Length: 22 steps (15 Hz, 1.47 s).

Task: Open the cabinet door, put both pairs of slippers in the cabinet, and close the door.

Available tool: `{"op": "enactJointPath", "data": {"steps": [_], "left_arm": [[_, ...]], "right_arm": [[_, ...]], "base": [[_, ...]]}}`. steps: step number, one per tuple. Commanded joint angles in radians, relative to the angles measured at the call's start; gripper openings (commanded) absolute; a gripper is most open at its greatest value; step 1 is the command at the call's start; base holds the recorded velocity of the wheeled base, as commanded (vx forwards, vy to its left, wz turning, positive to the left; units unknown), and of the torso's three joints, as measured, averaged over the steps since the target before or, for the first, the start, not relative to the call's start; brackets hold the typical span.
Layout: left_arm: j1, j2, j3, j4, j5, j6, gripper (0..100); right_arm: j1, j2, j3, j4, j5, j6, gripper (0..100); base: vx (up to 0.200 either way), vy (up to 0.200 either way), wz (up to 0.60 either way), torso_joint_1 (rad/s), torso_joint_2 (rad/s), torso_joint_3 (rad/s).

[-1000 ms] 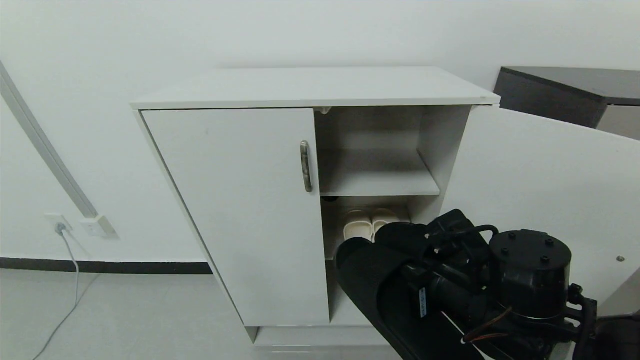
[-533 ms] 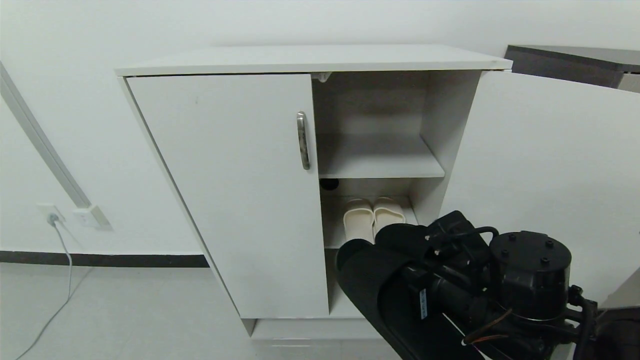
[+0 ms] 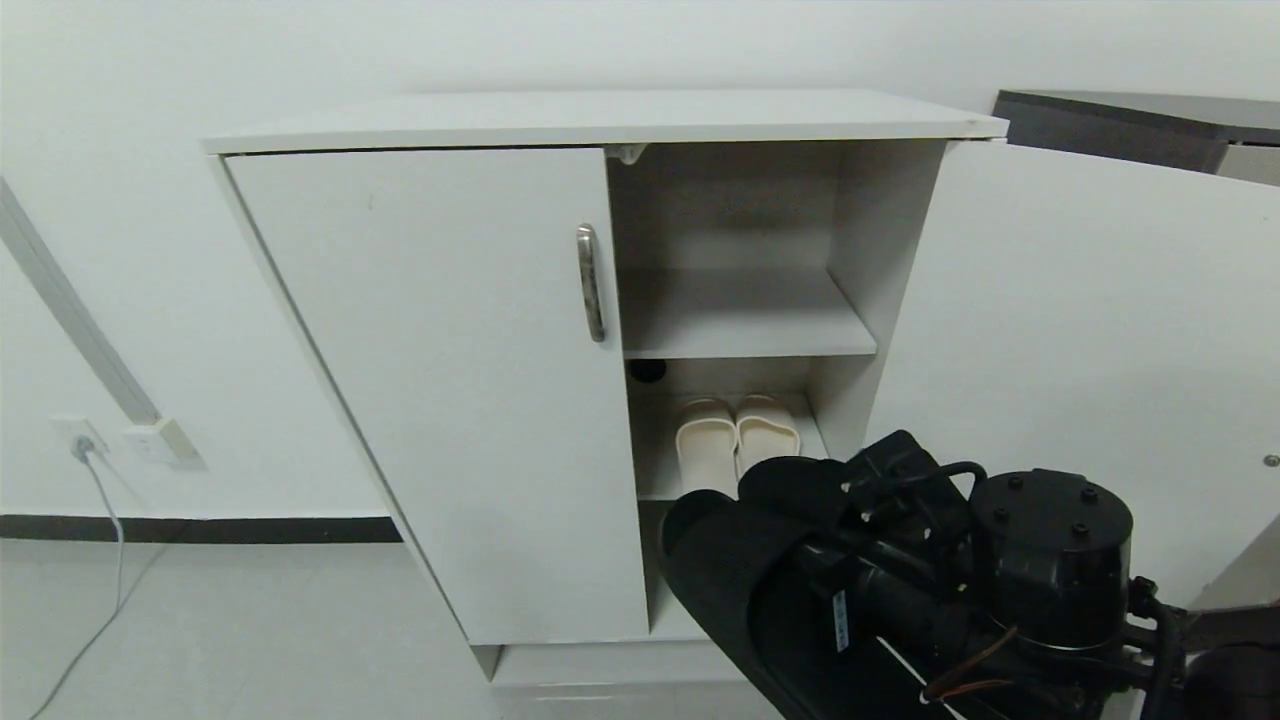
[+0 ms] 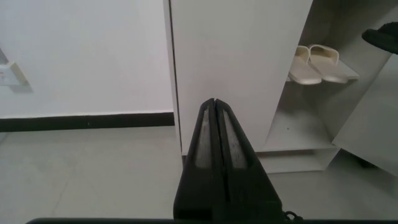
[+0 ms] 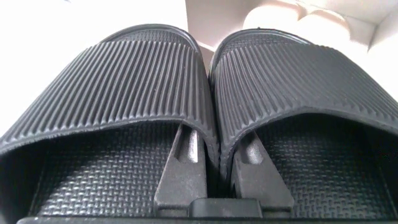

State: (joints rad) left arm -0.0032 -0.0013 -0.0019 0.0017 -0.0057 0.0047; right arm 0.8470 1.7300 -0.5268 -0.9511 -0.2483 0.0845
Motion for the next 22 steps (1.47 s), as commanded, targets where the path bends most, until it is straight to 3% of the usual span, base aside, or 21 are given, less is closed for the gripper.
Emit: {"op": "enactJointPath", "data": {"steps": [1, 5, 8, 14, 18, 22], "left_arm": [[0.000, 0.001, 0.000, 0.000, 0.000, 0.000, 0], [0.000, 0.001, 0.000, 0.000, 0.000, 0.000, 0], [0.000, 0.001, 0.000, 0.000, -0.002, 0.000, 0], [0.000, 0.001, 0.000, 0.000, -0.002, 0.001, 0], [0.000, 0.001, 0.000, 0.000, -0.002, 0.001, 0], [0.000, 0.001, 0.000, 0.000, -0.002, 0.001, 0]], "right_arm": [[0.000, 0.006, 0.002, 0.000, 0.000, -0.002, 0], [0.006, 0.051, -0.047, -0.015, -0.040, -0.002, 0], [0.032, 0.148, -0.213, 0.025, -0.230, 0.038, 0], [0.135, 0.106, -0.641, 0.669, -0.480, 0.209, 0], [0.152, 0.126, -0.874, 0.839, -0.585, 0.227, 0], [0.124, 0.180, -0.924, 0.838, -0.625, 0.224, 0]], "base": [[0.000, 0.000, 0.00, 0.000, 0.00, 0.000], [0.000, 0.000, 0.00, 0.000, 0.00, 0.000], [0.000, 0.000, 0.00, 0.000, 0.00, 0.000], [0.000, 0.000, 0.00, 0.000, 0.00, 0.000], [0.000, 0.000, 0.00, 0.000, 0.00, 0.000], [0.000, 0.000, 0.00, 0.000, 0.00, 0.000]]}}
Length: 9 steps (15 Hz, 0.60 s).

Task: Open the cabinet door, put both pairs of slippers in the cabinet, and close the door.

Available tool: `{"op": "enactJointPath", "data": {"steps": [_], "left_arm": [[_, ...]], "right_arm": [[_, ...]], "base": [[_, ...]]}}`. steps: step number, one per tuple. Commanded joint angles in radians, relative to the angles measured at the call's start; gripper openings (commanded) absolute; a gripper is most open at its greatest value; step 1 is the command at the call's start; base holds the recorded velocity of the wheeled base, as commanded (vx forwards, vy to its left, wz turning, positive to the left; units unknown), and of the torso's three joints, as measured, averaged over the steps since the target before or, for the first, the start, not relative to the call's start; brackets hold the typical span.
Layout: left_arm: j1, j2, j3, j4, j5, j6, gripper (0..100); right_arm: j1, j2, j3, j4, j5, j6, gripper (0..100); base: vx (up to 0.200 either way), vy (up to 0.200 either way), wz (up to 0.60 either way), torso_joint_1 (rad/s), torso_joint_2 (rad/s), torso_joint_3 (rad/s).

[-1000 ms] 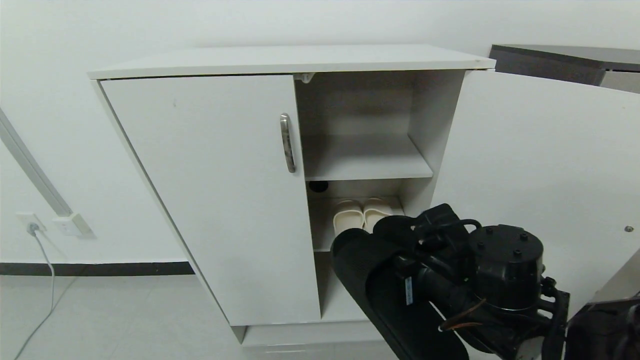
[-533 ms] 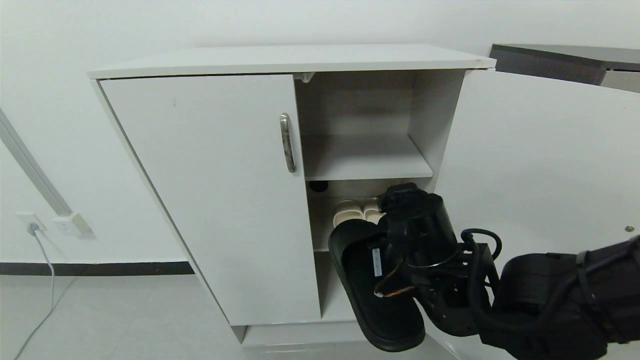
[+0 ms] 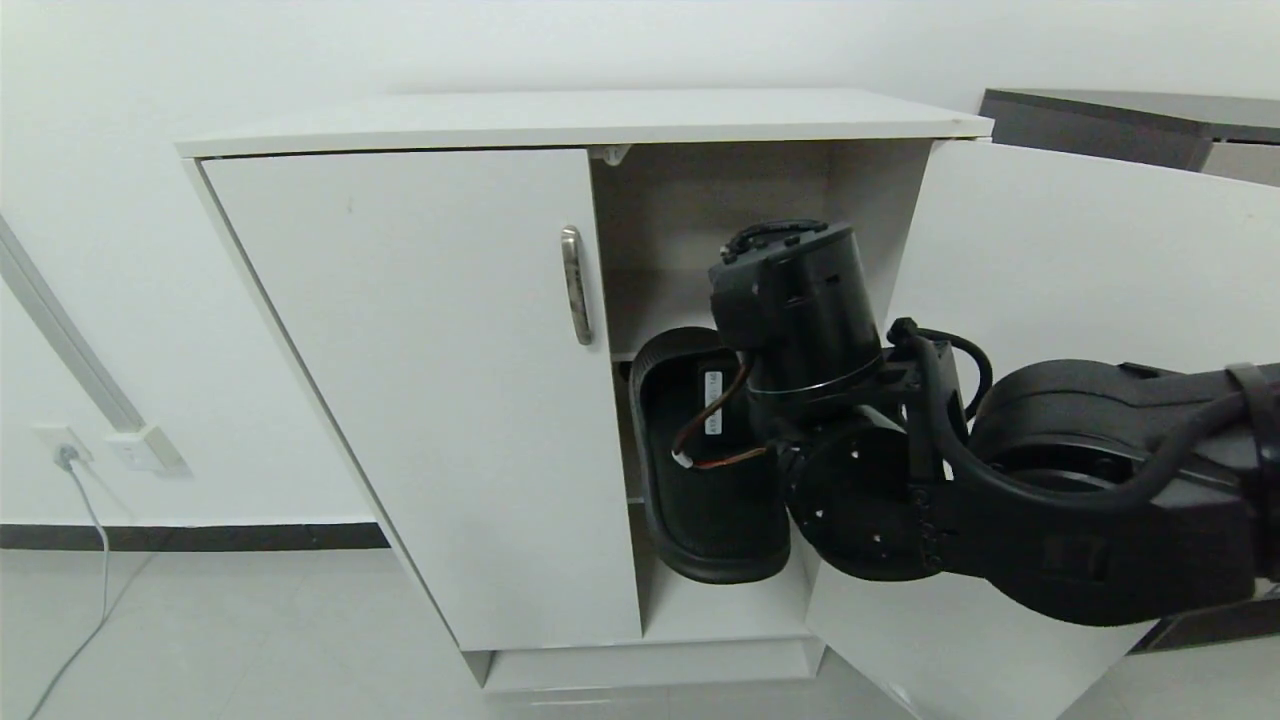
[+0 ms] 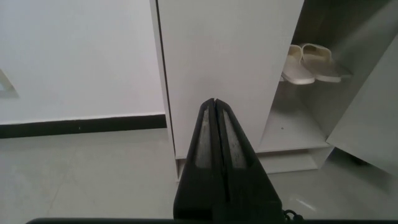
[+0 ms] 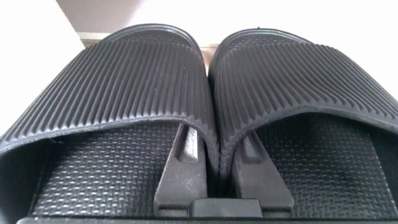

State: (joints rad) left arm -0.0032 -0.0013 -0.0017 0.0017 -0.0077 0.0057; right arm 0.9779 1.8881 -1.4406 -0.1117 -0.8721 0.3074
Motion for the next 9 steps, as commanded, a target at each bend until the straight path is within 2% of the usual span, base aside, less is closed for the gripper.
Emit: {"op": "enactJointPath", "data": {"steps": [1, 9], "left_arm": [[0.000, 0.001, 0.000, 0.000, 0.000, 0.000, 0], [0.000, 0.001, 0.000, 0.000, 0.000, 0.000, 0]], "right_arm": [[-0.015, 0.031, -0.011, -0.002, -0.002, 0.002, 0], [-0.030, 0.039, -0.006, -0.002, -0.002, 0.002, 0]], "base": [[0.000, 0.000, 0.00, 0.000, 0.00, 0.000], [0.000, 0.000, 0.00, 0.000, 0.00, 0.000]]}}
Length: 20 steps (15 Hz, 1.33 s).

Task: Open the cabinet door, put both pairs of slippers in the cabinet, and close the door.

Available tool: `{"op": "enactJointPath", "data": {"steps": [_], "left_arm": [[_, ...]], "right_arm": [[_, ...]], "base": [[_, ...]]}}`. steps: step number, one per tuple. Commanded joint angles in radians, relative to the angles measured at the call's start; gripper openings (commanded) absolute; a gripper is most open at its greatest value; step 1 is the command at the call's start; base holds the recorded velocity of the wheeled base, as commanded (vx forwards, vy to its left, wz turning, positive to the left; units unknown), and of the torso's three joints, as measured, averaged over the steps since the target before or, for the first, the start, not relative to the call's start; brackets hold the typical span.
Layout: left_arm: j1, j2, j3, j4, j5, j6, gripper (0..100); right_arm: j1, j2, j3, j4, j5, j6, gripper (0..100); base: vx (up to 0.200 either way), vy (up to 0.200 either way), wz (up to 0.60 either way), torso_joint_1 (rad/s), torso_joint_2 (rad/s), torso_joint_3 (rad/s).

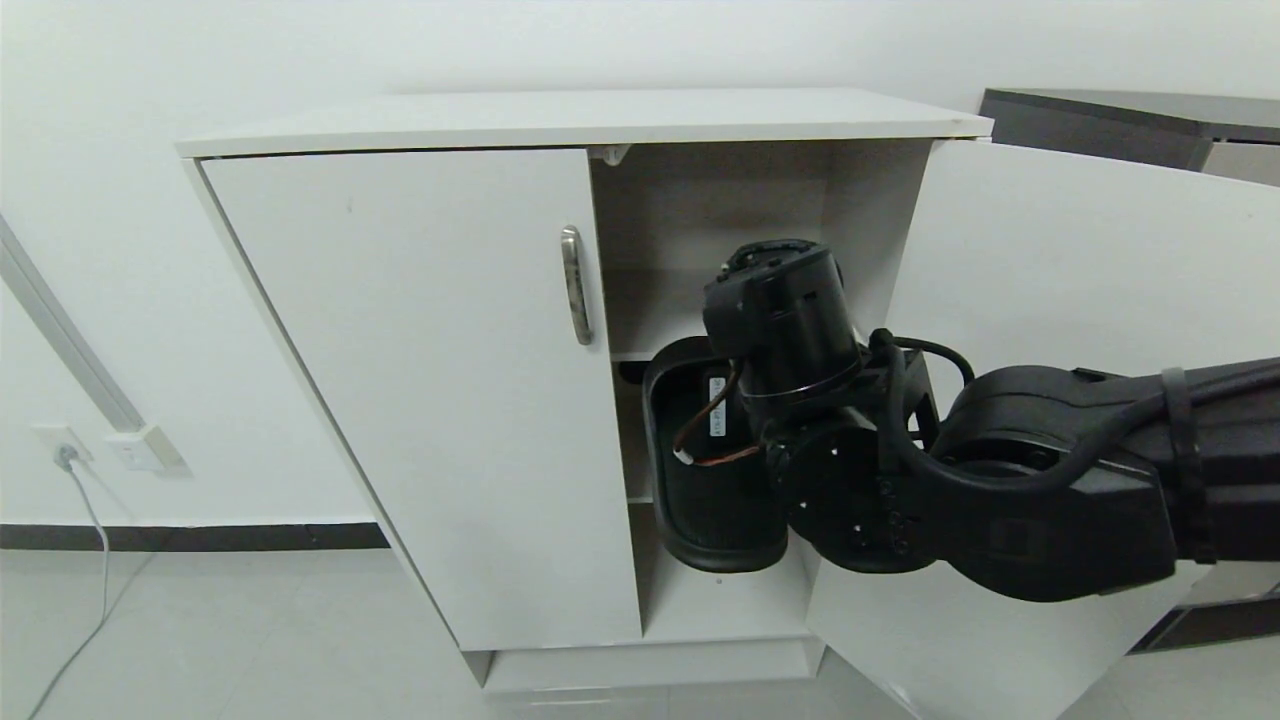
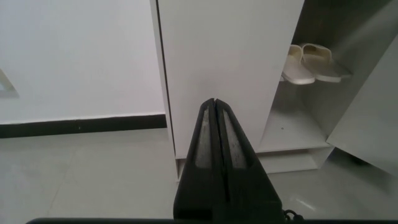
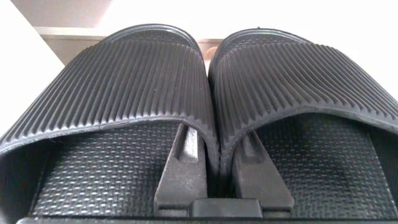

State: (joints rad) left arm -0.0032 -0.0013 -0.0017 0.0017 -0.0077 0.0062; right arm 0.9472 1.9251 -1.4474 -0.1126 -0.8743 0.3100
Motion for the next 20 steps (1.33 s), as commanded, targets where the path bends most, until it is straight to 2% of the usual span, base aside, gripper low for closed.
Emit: {"op": "enactJointPath", "data": {"steps": [1, 2, 11, 16, 20], "left_arm": [[0.000, 0.001, 0.000, 0.000, 0.000, 0.000, 0], [0.000, 0.001, 0.000, 0.000, 0.000, 0.000, 0], [0.000, 0.001, 0.000, 0.000, 0.000, 0.000, 0], [0.000, 0.001, 0.000, 0.000, 0.000, 0.000, 0], [0.000, 0.001, 0.000, 0.000, 0.000, 0.000, 0]], "right_arm": [[0.001, 0.002, 0.002, -0.001, 0.000, 0.000, 0], [0.001, 0.002, 0.002, -0.001, 0.000, 0.000, 0], [-0.012, 0.005, 0.002, 0.001, 0.000, -0.002, 0], [-0.036, 0.028, -0.007, -0.002, 0.024, -0.003, 0], [-0.079, 0.104, -0.113, -0.007, 0.063, -0.022, 0]], "base": [[0.000, 0.000, 0.00, 0.000, 0.00, 0.000], [0.000, 0.000, 0.00, 0.000, 0.00, 0.000], [0.200, 0.000, 0.00, 0.004, 0.00, 0.003], [0.000, 0.000, 0.00, 0.000, 0.00, 0.000], [0.000, 0.000, 0.00, 0.000, 0.00, 0.000]]}}
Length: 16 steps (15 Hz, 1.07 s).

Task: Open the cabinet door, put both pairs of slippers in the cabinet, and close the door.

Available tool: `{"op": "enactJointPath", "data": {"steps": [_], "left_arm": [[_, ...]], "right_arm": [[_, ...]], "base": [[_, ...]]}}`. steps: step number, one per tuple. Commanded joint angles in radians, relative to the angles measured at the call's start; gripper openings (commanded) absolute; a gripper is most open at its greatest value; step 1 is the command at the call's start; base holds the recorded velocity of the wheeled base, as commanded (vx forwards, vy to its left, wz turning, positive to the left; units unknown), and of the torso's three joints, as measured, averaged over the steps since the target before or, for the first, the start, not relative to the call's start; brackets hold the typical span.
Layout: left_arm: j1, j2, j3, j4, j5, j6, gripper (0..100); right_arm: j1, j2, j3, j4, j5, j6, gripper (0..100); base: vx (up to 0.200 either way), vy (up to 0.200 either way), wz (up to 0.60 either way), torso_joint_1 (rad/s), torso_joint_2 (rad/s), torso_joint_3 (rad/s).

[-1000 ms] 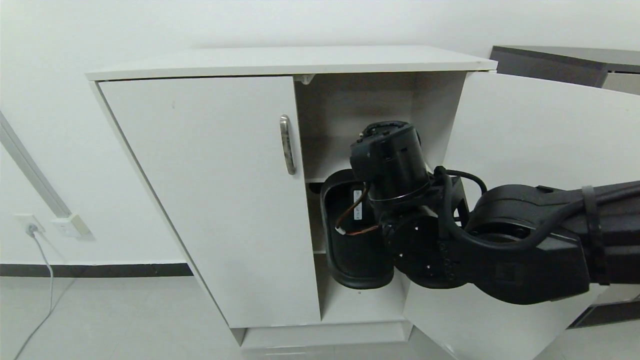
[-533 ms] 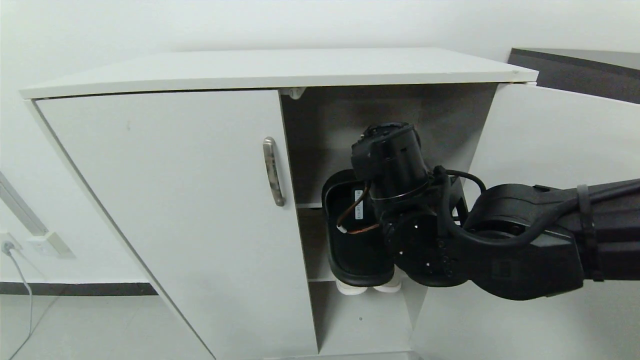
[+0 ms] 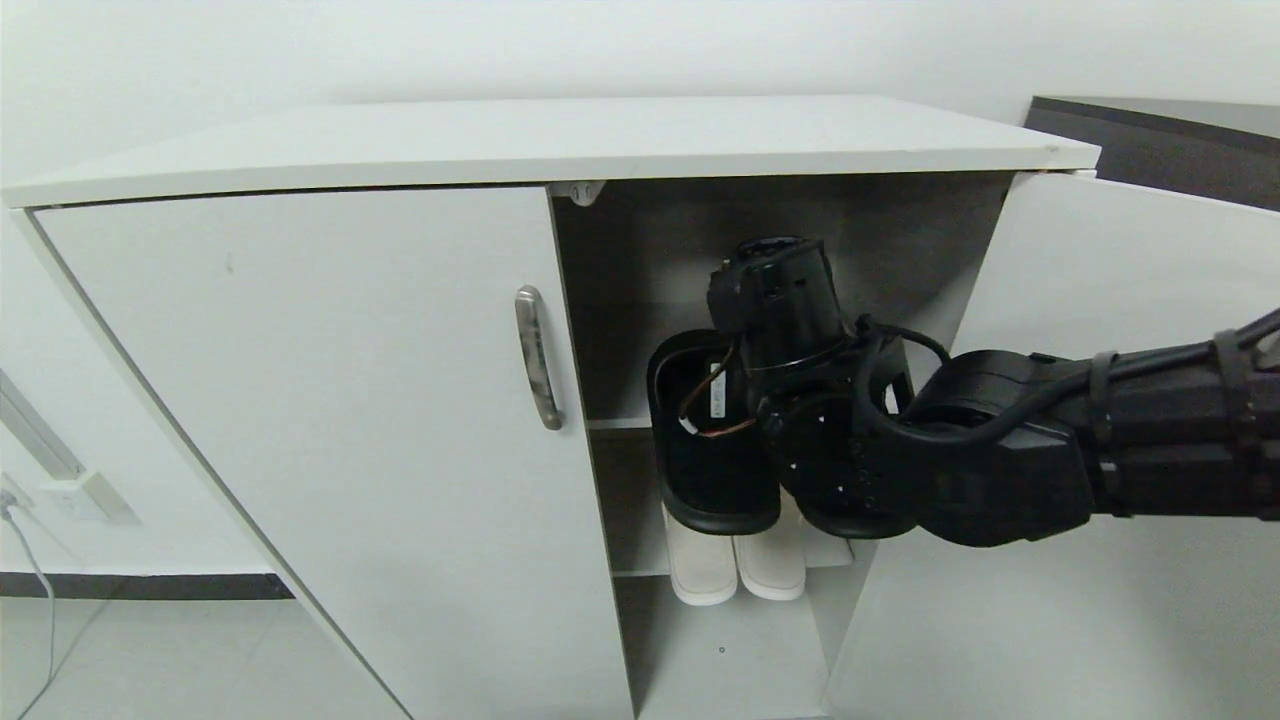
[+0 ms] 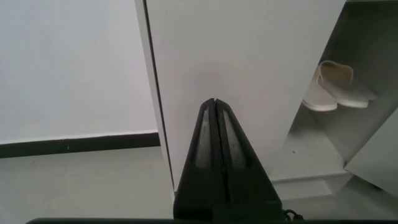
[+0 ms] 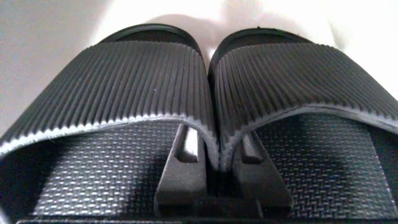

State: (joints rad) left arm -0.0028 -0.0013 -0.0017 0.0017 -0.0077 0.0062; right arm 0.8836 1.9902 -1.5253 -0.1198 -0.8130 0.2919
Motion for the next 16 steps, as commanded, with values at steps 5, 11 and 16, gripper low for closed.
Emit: {"op": "enactJointPath", "data": {"steps": [5, 11, 16], "left_arm": [[0.000, 0.001, 0.000, 0.000, 0.000, -0.002, 0], [0.000, 0.001, 0.000, 0.000, 0.000, -0.002, 0], [0.000, 0.001, 0.000, 0.000, 0.000, -0.002, 0]], "right_arm": [[-0.061, 0.137, -0.197, 0.002, 0.018, -0.060, 0], [-0.087, 0.188, -0.285, 0.006, 0.020, -0.088, 0], [-0.101, 0.200, -0.289, 0.006, 0.032, -0.086, 0]], "base": [[0.000, 0.000, 0.00, 0.000, 0.00, 0.000], [0.000, 0.000, 0.00, 0.000, 0.00, 0.000], [0.000, 0.000, 0.00, 0.000, 0.00, 0.000]]}}
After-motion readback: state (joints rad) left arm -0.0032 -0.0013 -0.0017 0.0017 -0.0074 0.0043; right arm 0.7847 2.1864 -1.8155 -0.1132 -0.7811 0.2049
